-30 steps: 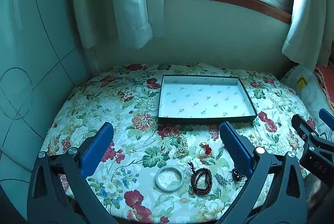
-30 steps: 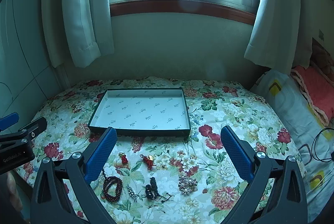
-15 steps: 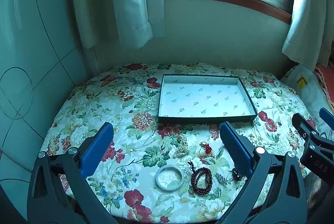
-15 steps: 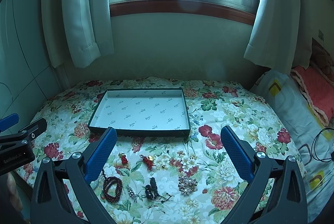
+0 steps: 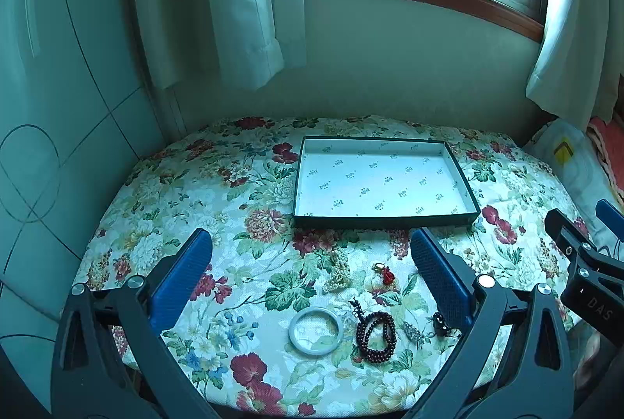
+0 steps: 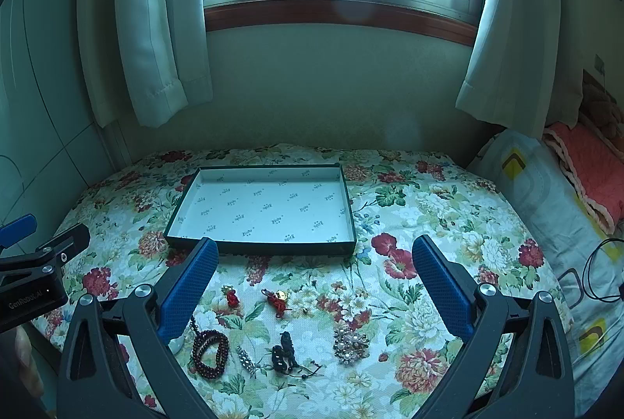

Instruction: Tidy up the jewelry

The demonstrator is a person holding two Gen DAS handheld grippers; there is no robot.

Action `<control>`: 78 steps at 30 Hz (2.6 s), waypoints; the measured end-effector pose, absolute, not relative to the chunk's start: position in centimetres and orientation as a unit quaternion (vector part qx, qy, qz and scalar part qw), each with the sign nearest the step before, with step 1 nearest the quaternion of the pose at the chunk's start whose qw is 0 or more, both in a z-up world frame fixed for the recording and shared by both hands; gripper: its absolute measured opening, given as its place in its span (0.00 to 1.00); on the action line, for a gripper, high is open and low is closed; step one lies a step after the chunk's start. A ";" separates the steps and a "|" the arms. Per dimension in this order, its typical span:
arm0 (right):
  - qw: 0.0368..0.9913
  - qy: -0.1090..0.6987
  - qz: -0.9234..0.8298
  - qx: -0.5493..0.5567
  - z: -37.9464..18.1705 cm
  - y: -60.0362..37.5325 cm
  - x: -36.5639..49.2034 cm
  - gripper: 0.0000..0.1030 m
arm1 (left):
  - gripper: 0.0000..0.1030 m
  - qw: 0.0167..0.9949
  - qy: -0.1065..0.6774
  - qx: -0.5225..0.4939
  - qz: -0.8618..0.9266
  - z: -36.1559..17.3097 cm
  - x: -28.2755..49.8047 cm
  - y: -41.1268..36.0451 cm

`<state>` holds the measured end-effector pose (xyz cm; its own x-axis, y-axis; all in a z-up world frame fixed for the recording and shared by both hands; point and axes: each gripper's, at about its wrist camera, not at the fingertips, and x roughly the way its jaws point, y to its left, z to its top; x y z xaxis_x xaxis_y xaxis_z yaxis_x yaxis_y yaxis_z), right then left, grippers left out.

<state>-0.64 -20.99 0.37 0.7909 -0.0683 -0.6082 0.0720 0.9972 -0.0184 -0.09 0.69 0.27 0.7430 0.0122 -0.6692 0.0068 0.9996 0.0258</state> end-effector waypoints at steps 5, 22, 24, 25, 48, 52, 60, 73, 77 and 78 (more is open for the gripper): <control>0.946 0.322 -0.037 0.003 0.4 -21.0 -0.6 0.96 | 0.98 0.934 0.358 0.013 0.001 0.3 -0.1 0.7; 0.932 0.360 -0.044 0.020 -3.8 -22.4 1.1 0.96 | 0.98 0.919 0.393 0.016 -0.005 -3.9 1.3 0.4; 0.927 0.373 -0.043 0.024 -5.3 -22.8 1.6 0.96 | 0.98 0.915 0.404 0.015 -0.007 -5.4 1.9 0.6; 0.924 0.379 -0.043 0.025 -6.2 -23.0 1.8 0.96 | 0.98 0.911 0.411 0.014 -0.008 -6.1 2.3 0.8; 0.868 0.494 -0.026 0.040 -18.0 -25.7 2.4 0.81 | 0.78 0.848 0.529 -0.008 -0.002 -18.6 3.8 2.8; 0.864 0.500 -0.025 0.043 -18.3 -25.8 2.6 0.68 | 0.78 0.848 0.529 -0.010 -0.004 -18.8 3.6 2.9; 0.859 0.508 -0.031 0.048 -19.0 -26.4 2.9 0.51 | 0.78 0.848 0.530 -0.002 -0.008 -19.0 3.5 2.6; 0.865 0.500 -0.025 0.029 -19.0 -26.0 2.8 0.42 | 0.79 0.850 0.526 0.009 -0.007 -19.1 3.2 2.3; 0.867 0.496 -0.023 0.037 -18.8 -26.3 2.8 0.40 | 0.79 0.851 0.524 0.012 -0.013 -19.0 3.0 2.1; 0.868 0.495 -0.024 0.038 -18.8 -26.5 2.8 0.40 | 0.80 0.851 0.524 0.013 -0.014 -19.0 3.0 2.0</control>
